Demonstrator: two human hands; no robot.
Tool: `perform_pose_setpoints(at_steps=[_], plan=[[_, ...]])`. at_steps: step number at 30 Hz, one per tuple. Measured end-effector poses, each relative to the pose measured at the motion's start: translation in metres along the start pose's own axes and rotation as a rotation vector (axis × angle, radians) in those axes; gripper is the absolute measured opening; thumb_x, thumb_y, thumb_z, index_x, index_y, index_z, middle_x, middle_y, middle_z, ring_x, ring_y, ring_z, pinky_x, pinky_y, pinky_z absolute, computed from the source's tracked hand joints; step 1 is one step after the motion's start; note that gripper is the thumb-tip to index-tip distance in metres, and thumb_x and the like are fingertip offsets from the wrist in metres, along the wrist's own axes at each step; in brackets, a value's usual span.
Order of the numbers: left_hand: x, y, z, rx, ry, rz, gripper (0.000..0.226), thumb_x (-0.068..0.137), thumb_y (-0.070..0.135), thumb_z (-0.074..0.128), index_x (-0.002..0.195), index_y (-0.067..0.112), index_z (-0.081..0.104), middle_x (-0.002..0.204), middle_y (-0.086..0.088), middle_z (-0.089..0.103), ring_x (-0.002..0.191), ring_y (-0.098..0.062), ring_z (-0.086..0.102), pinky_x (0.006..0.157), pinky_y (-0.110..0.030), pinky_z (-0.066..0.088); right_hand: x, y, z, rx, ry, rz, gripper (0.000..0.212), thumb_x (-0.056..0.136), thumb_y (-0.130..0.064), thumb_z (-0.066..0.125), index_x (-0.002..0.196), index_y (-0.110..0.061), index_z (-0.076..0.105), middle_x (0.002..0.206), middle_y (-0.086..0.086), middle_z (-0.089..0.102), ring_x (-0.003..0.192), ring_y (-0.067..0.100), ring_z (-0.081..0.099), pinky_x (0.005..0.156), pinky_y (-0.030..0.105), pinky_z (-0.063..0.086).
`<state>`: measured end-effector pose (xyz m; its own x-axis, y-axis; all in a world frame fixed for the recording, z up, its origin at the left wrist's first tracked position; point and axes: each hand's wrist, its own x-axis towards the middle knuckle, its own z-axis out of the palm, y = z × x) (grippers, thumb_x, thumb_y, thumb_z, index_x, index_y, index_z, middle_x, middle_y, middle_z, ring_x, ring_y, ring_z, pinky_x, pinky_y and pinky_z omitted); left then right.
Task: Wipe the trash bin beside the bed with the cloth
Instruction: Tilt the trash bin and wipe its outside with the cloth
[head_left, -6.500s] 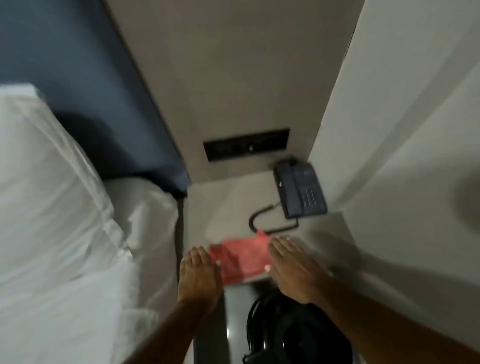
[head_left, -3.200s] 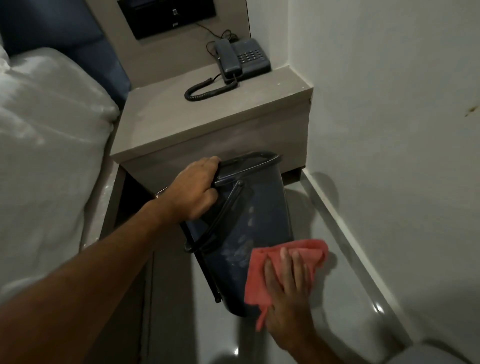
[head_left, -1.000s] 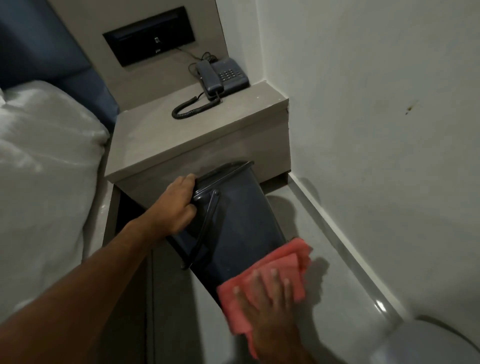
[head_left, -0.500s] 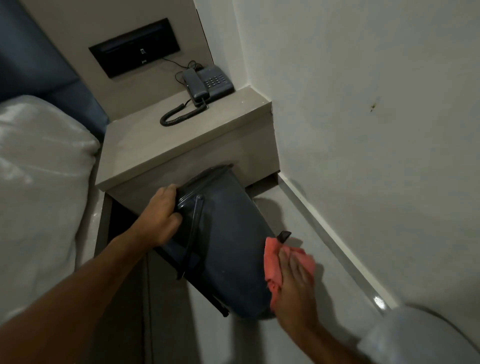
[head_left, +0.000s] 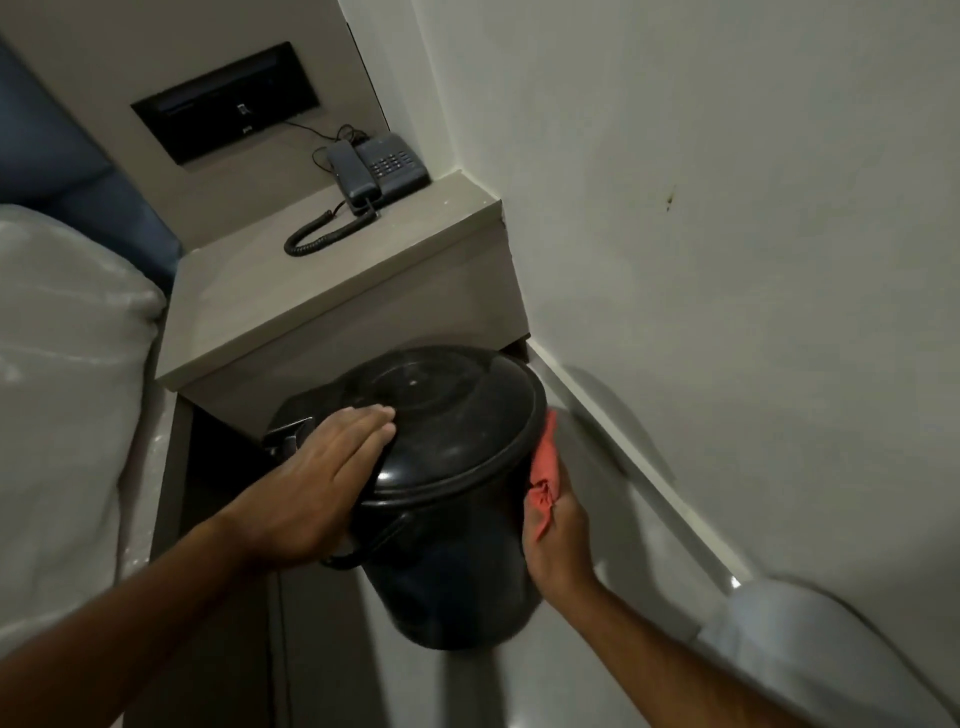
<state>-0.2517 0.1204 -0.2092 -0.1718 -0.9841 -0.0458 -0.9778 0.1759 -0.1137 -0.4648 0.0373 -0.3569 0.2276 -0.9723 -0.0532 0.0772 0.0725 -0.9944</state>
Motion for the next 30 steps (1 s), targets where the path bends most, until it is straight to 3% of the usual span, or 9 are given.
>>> perform_pose_setpoints(at_steps=[3,6,8,11,14,19,22,26,30], plan=[[-0.018,-0.008,0.002,0.096,-0.161,0.036,0.054,0.091,0.022,0.035,0.143,0.007,0.030,0.149,-0.003,0.022,0.146,-0.008,-0.010,0.110,-0.018,-0.018,-0.002,0.013,0.000,-0.062,0.024,0.125,0.032,0.100,-0.006,0.045,0.124,-0.020,0.061,0.109,-0.001,0.070,0.099,0.011,0.066,0.096,0.044,0.054],[-0.031,-0.018,0.010,0.141,-0.184,0.054,0.050,0.101,0.028,0.014,0.135,0.001,0.039,0.145,-0.014,0.033,0.147,-0.021,-0.004,0.108,-0.018,-0.020,-0.004,0.015,0.002,-0.003,-0.021,0.123,0.031,0.103,-0.022,0.048,0.132,-0.027,0.056,0.111,-0.016,0.065,0.100,-0.008,0.062,0.087,0.015,0.052],[-0.033,-0.024,0.016,0.173,-0.161,0.059,0.042,0.099,0.024,0.034,0.134,0.001,0.039,0.140,-0.022,0.044,0.142,-0.029,0.021,0.113,-0.020,-0.009,0.001,0.014,0.002,0.031,-0.048,0.172,0.040,0.099,-0.041,0.048,0.137,-0.030,0.052,0.114,-0.021,0.062,0.107,-0.004,0.059,0.084,0.008,0.047],[-0.022,-0.025,0.015,0.208,-0.233,0.020,0.081,0.065,0.030,0.083,0.132,0.008,0.043,0.134,-0.019,0.055,0.129,-0.031,0.043,0.105,-0.040,0.031,0.012,0.015,-0.004,0.063,-0.097,0.334,0.043,0.102,-0.046,0.044,0.141,-0.028,0.051,0.123,-0.010,0.064,0.107,0.003,0.059,0.085,0.014,0.048],[-0.003,-0.009,0.004,0.276,-0.262,0.052,0.104,0.058,0.078,0.058,0.137,0.012,0.041,0.135,-0.013,0.050,0.125,-0.030,0.047,0.105,-0.046,0.034,0.024,0.011,-0.011,0.178,-0.113,0.514,0.049,0.103,-0.048,0.041,0.143,-0.021,0.049,0.133,0.004,0.062,0.111,0.019,0.060,0.092,0.033,0.047],[0.034,0.039,-0.006,0.156,-0.210,-0.031,0.136,0.045,0.101,0.037,0.145,0.009,0.026,0.142,-0.015,0.035,0.129,-0.034,0.036,0.101,-0.046,0.039,0.031,-0.009,-0.021,0.324,-0.121,0.597,0.038,0.096,-0.068,0.038,0.110,-0.045,0.065,0.116,-0.010,0.069,0.089,0.010,0.070,0.076,0.033,0.057],[0.059,0.066,-0.010,0.060,-0.139,-0.201,0.129,0.043,0.104,0.028,0.130,0.010,0.043,0.123,-0.009,0.045,0.110,-0.028,0.046,0.081,-0.045,0.050,0.037,-0.011,-0.026,0.363,-0.131,0.612,0.056,0.091,-0.076,0.038,0.128,-0.040,0.061,0.133,-0.005,0.064,0.122,0.025,0.060,0.107,0.059,0.041],[0.076,0.084,-0.005,0.109,-0.205,-0.275,0.113,0.053,0.096,0.038,0.119,0.005,0.052,0.115,-0.012,0.044,0.106,-0.029,0.047,0.081,-0.043,0.051,0.035,-0.009,-0.023,0.360,-0.120,0.599,0.048,0.089,-0.077,0.040,0.110,-0.045,0.068,0.111,-0.012,0.071,0.097,0.015,0.064,0.097,0.054,0.049],[0.064,0.058,-0.013,0.184,-0.326,-0.134,0.108,0.060,0.075,0.065,0.135,0.003,0.036,0.125,-0.010,0.039,0.123,-0.031,0.042,0.100,-0.042,0.046,0.037,-0.003,-0.023,0.397,-0.020,0.632,0.053,0.100,-0.053,0.044,0.139,-0.018,0.053,0.139,0.009,0.060,0.102,0.021,0.064,0.087,0.042,0.055]])
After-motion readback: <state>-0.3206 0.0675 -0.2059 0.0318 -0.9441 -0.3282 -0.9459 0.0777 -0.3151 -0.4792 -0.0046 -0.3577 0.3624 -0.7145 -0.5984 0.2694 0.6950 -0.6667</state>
